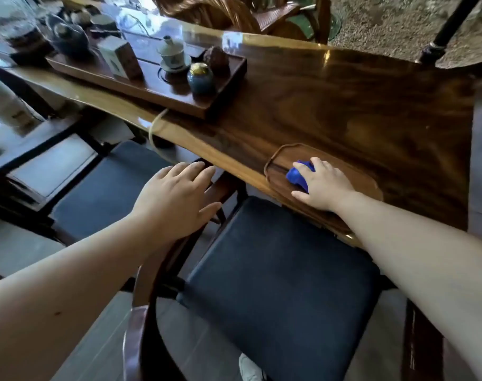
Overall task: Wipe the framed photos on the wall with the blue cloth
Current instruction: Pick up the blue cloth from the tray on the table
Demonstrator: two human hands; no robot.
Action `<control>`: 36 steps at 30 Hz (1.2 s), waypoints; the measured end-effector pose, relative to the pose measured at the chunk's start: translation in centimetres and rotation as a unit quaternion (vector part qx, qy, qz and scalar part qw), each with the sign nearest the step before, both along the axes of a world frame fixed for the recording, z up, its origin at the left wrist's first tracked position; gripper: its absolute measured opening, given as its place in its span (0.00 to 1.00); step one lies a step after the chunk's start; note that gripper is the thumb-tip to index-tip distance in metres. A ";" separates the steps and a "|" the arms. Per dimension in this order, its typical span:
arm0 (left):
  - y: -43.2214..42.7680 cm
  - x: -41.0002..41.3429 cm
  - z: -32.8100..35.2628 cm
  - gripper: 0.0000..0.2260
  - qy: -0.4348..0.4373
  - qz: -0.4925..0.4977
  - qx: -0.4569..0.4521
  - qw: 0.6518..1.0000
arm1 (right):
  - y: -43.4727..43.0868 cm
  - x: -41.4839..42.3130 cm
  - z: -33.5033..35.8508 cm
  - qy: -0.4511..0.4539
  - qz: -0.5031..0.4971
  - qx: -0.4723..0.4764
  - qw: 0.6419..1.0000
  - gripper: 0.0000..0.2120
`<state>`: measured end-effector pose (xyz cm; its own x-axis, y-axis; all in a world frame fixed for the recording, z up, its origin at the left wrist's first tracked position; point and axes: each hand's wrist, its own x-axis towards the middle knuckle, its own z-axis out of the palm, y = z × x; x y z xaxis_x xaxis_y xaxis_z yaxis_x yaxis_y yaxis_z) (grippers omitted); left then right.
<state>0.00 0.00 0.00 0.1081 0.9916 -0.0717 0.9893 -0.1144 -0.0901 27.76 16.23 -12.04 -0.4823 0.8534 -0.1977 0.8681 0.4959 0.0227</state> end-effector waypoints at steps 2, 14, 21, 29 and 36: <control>0.3 0.2 -0.4 0.31 -0.013 0.004 0.002 1.000 | 0.2 0.3 -0.6 0.016 -0.027 -0.008 0.999 0.34; -4.0 -3.7 2.9 0.32 0.030 0.044 0.010 0.999 | -1.9 -6.4 4.1 0.155 0.026 -0.010 0.988 0.17; -11.8 -9.3 9.5 0.35 0.091 0.130 0.035 0.987 | -7.6 -18.4 12.9 0.254 0.213 0.045 0.942 0.20; -26.3 -16.3 18.4 0.32 0.149 0.258 0.096 0.950 | -18.3 -32.4 23.6 0.292 0.382 0.102 0.871 0.22; -39.7 -20.5 25.1 0.31 0.189 0.365 0.132 0.902 | -29.6 -42.7 31.2 0.323 0.482 0.136 0.803 0.22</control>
<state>-20.51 -39.70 25.05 -0.5630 0.7766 0.2827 0.6854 0.6298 -0.3654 -14.94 -13.39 19.12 -0.8714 -0.0086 0.4905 -0.0415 0.9976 -0.0562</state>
